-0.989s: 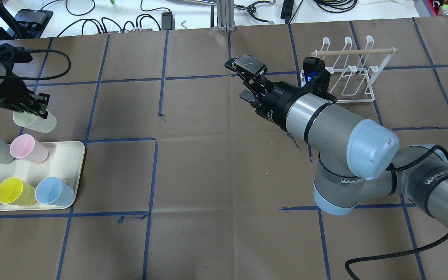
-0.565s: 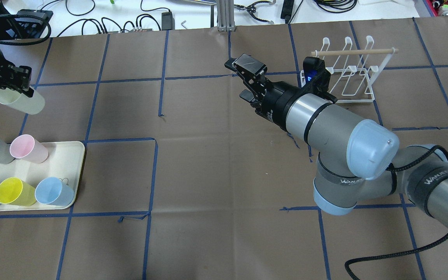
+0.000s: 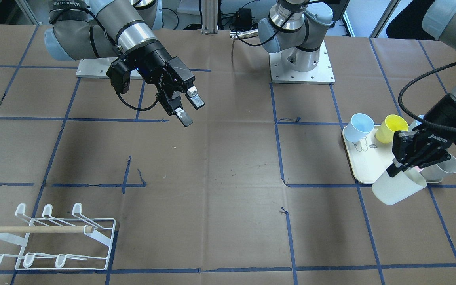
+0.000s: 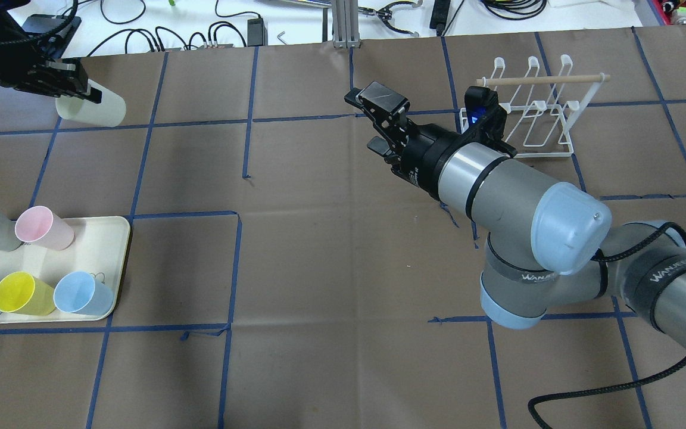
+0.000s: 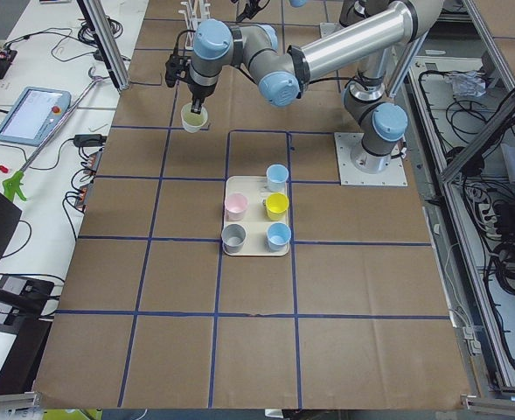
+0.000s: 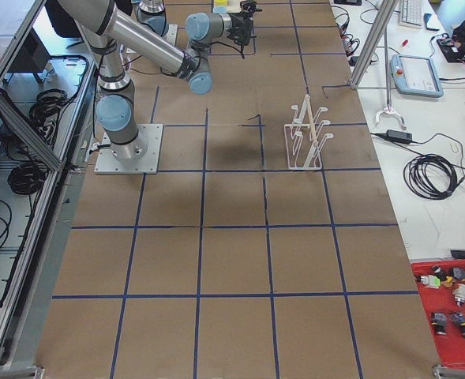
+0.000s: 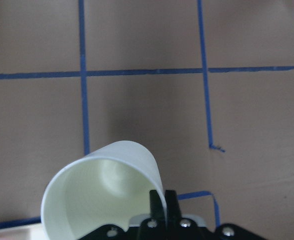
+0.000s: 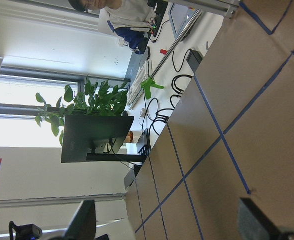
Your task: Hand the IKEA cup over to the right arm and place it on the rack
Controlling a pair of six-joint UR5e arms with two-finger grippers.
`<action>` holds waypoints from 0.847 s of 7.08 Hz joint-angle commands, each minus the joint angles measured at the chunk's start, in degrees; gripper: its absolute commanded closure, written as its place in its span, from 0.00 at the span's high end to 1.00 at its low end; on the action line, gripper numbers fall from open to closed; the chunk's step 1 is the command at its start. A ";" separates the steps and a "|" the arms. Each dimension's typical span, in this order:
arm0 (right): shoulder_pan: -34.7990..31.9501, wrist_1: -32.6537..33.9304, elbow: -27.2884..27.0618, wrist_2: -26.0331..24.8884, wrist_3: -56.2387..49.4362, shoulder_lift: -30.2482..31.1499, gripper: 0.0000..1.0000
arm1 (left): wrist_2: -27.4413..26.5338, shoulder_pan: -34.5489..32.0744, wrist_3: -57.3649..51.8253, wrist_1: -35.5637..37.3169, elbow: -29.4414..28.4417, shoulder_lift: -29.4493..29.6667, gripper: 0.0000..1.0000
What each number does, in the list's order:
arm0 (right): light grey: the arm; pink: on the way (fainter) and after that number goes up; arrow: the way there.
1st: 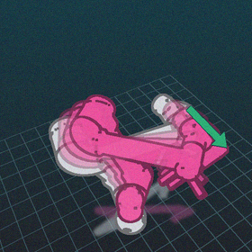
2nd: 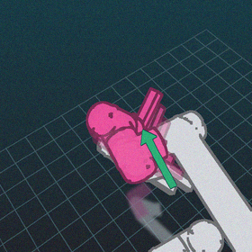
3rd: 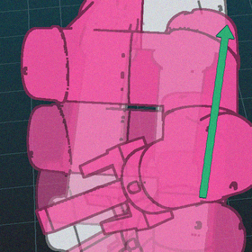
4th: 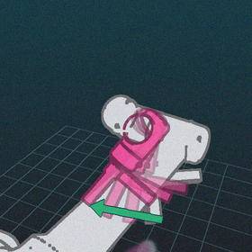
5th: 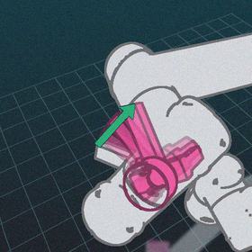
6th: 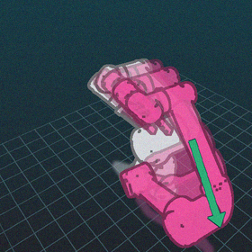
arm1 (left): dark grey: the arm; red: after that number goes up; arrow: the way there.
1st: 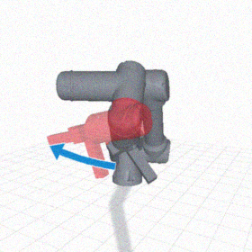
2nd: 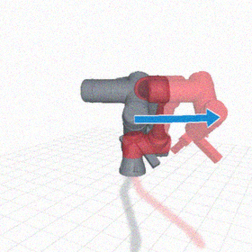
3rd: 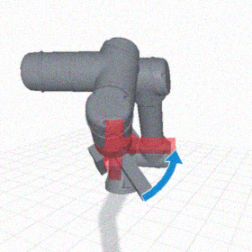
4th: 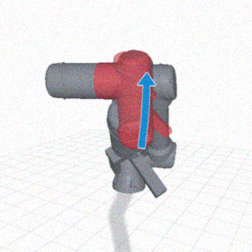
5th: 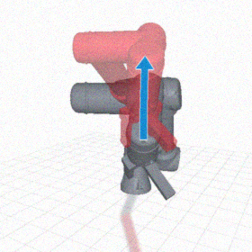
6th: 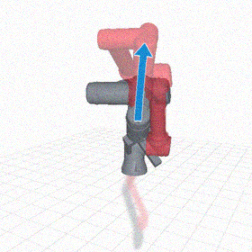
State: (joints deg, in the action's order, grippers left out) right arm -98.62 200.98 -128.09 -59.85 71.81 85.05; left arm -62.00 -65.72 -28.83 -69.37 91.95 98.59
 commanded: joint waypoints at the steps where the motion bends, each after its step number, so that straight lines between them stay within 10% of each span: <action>1: 0.00 0.73 -0.06 0.00 0.00 -0.06 1.00 | 15.01 -0.20 -3.06 11.03 5.05 -1.02 0.00; 6: 0.18 0.64 -0.23 -2.19 12.10 0.20 1.00 | 31.50 -5.38 -1.59 44.18 20.50 -2.78 0.00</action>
State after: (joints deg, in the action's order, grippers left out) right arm -98.45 201.67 -128.25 -61.08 80.28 85.03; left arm -32.73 -70.55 -31.42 -32.15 108.06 96.33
